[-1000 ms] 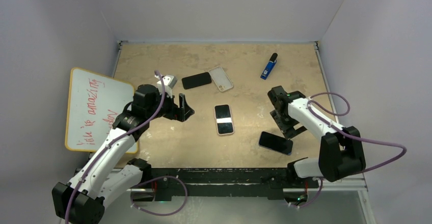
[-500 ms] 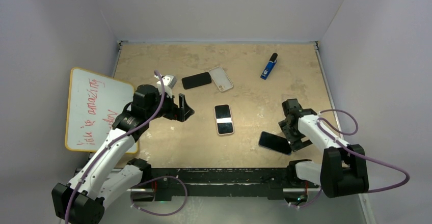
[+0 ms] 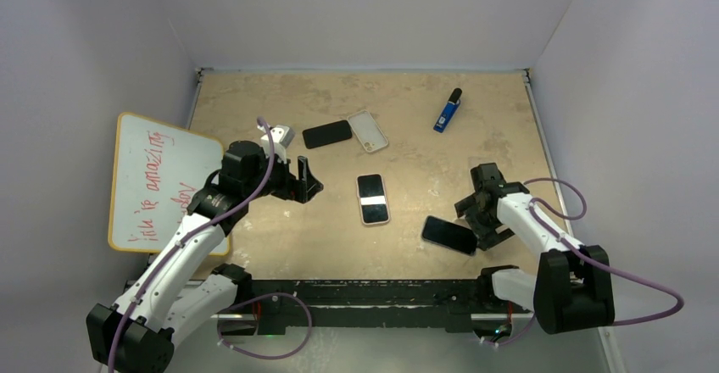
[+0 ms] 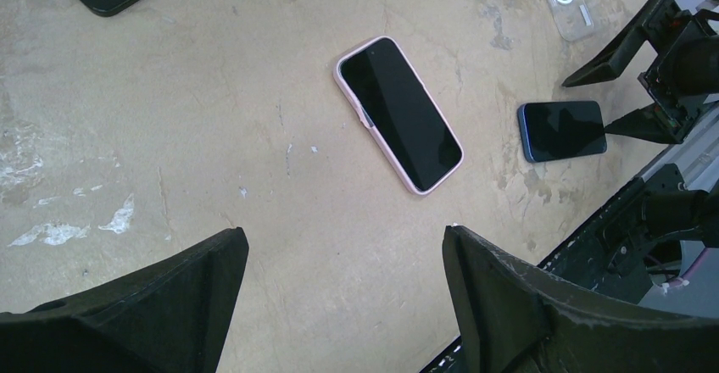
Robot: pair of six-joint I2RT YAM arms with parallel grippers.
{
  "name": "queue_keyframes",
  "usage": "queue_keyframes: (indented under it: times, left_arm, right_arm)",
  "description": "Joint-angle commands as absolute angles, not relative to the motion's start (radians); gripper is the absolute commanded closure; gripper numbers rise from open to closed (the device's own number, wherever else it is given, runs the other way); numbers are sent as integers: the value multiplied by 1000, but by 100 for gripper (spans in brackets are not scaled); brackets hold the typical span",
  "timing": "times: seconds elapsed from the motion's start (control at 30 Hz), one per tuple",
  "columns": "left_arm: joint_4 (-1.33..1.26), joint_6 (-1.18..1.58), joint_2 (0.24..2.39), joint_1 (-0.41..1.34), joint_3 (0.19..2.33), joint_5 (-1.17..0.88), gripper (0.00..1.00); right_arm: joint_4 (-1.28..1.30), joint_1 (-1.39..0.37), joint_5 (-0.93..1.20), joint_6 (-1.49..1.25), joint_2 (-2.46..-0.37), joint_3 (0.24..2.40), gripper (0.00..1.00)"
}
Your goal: Put the phone into the phone case
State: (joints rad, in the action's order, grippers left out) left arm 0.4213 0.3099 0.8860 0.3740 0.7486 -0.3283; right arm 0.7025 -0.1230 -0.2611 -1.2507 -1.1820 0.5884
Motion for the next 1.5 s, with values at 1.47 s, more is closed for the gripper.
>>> queue_keyframes:
  times: [1.47]
  left_arm:
    - [422,291,848,370,778,-285,12]
  right_arm:
    - [401,-264,-361,-383,-1156,844,14]
